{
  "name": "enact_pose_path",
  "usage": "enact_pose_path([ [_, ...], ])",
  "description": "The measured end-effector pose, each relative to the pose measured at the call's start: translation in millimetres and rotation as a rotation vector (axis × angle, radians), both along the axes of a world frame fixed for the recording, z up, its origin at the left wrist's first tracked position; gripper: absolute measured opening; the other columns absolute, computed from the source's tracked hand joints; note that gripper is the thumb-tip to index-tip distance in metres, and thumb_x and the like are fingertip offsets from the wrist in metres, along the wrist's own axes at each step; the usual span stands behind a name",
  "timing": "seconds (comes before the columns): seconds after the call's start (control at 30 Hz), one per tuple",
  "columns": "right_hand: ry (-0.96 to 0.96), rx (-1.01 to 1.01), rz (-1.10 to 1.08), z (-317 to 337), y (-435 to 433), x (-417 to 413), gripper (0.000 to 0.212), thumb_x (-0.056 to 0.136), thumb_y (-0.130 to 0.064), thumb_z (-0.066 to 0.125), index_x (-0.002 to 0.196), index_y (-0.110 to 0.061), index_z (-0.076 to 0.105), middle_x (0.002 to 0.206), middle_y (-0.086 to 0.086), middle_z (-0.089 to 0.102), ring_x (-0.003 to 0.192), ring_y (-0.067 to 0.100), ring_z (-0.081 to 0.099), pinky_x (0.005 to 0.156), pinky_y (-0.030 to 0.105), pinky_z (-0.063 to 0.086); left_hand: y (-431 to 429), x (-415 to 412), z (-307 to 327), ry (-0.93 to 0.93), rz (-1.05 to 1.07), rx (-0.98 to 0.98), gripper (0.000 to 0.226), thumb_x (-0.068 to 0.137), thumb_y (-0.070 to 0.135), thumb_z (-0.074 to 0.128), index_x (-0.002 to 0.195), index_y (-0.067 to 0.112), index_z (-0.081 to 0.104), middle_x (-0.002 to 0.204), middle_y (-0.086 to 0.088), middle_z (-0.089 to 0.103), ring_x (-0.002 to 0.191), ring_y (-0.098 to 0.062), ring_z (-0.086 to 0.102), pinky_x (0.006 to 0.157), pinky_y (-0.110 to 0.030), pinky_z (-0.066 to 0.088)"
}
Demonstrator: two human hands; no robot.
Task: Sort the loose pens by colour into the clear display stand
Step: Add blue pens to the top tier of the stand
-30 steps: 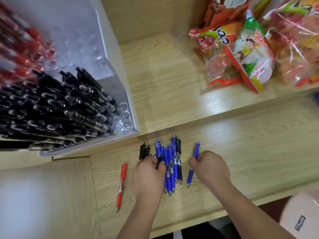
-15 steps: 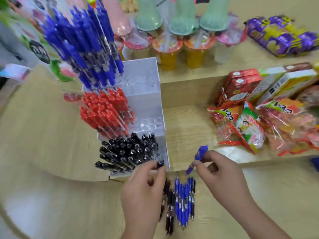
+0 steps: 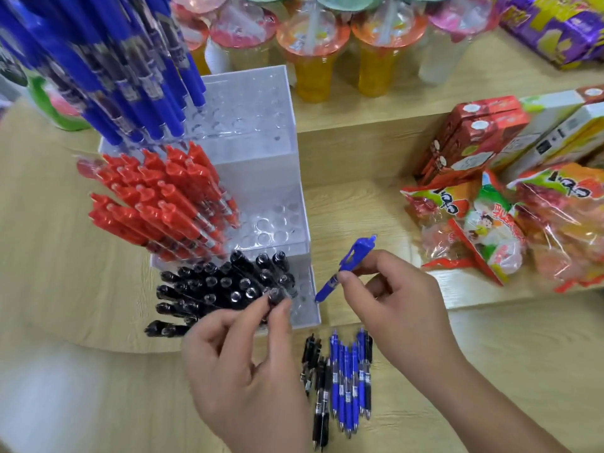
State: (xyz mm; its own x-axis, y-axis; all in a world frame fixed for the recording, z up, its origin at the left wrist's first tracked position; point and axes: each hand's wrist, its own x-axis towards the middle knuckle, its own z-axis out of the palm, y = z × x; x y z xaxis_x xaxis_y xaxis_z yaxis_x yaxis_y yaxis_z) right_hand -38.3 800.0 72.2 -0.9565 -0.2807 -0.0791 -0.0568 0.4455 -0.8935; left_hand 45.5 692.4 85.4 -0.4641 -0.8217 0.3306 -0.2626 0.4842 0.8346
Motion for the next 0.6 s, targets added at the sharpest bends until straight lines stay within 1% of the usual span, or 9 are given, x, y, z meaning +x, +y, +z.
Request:
enact_pose_path([
  [0.03,-0.011,-0.002,-0.001,-1.9,1.0,0.0,0.010,0.087,-0.024,0.069,0.084,-0.033,0.068,0.058,-0.031,0.056,0.049,0.006,0.051,0.052,0.010,0.036,0.7,-2.1,-2.8,0.007,0.052,-0.002,0.029,0.077,0.029,0.083,0.094,0.044,0.065,0.094,0.006,0.056,0.068,-0.030,0.053,0.068,-0.025,0.046],
  [0.07,-0.018,-0.003,0.001,-3.7,1.8,-0.4,0.010,0.087,-0.023,0.069,0.084,-0.033,0.068,0.058,-0.031,0.055,0.049,0.005,0.051,0.052,0.010,0.036,1.8,-4.1,-5.2,0.016,0.094,0.006,0.027,0.077,0.031,0.081,0.093,0.045,0.064,0.096,0.005,0.054,0.070,-0.035,0.052,0.070,-0.034,0.047],
  [0.1,-0.018,-0.002,0.006,-5.0,2.8,-0.9,0.011,0.087,-0.023,0.069,0.084,-0.034,0.068,0.059,-0.031,0.056,0.050,0.005,0.051,0.052,0.009,0.036,3.1,-5.8,-7.1,0.015,0.119,0.008,0.027,0.077,0.033,0.080,0.092,0.047,0.063,0.098,0.004,0.053,0.072,-0.036,0.051,0.071,-0.040,0.048],
  [0.17,-0.005,0.010,0.014,-6.2,5.0,-2.5,0.013,0.087,-0.023,0.070,0.084,-0.036,0.067,0.060,-0.031,0.056,0.050,0.006,0.052,0.053,0.009,0.035,6.3,-8.1,-10.4,-0.004,0.115,0.001,0.028,0.077,0.031,0.080,0.092,0.047,0.062,0.098,0.004,0.053,0.072,-0.036,0.051,0.072,-0.044,0.048],
  [0.27,-0.009,0.009,0.005,-9.3,7.2,-3.8,0.013,0.086,-0.023,0.070,0.083,-0.035,0.067,0.061,-0.031,0.057,0.050,0.006,0.052,0.053,0.009,0.035,5.9,-8.6,-14.9,-0.012,0.086,-0.023,0.030,0.078,0.028,0.079,0.094,0.046,0.062,0.097,0.003,0.053,0.073,-0.035,0.050,0.073,-0.036,0.047],
  [0.4,-0.014,0.025,0.034,-13.9,4.8,-0.7,0.010,0.085,-0.026,0.070,0.085,-0.035,0.067,0.066,-0.031,0.059,0.052,0.006,0.055,0.054,0.011,0.037,1.1,-7.7,-18.4,-0.039,0.029,-0.039,0.021,0.079,0.027,0.079,0.093,0.035,0.066,0.096,0.001,0.055,0.079,-0.019,0.050,0.072,-0.020,0.043],
  [0.47,-0.018,0.013,0.029,-16.4,3.5,1.5,0.011,0.085,-0.025,0.070,0.083,-0.035,0.067,0.067,-0.031,0.059,0.053,0.007,0.056,0.055,0.011,0.038,-2.1,-7.8,-18.1,-0.044,0.023,-0.069,0.019,0.080,0.027,0.079,0.094,0.033,0.067,0.095,0.001,0.055,0.074,-0.021,0.048,0.071,-0.015,0.042],
  [0.53,-0.020,0.000,0.016,-18.0,3.5,3.3,0.013,0.084,-0.023,0.071,0.082,-0.035,0.067,0.065,-0.030,0.059,0.051,0.007,0.055,0.054,0.011,0.038,-5.5,-6.3,-16.6,-0.054,0.021,-0.104,0.018,0.082,0.028,0.079,0.094,0.032,0.067,0.093,0.002,0.054,0.070,-0.026,0.048,0.070,-0.018,0.042],
  [0.6,-0.013,-0.011,-0.007,-17.7,3.8,4.0,0.015,0.084,-0.022,0.071,0.080,-0.035,0.066,0.064,-0.029,0.059,0.050,0.009,0.055,0.053,0.011,0.038,-8.5,-3.5,-14.9,-0.059,0.008,-0.134,0.014,0.083,0.027,0.079,0.093,0.029,0.069,0.091,-0.002,0.055,0.070,-0.023,0.049,0.068,-0.024,0.042],
])
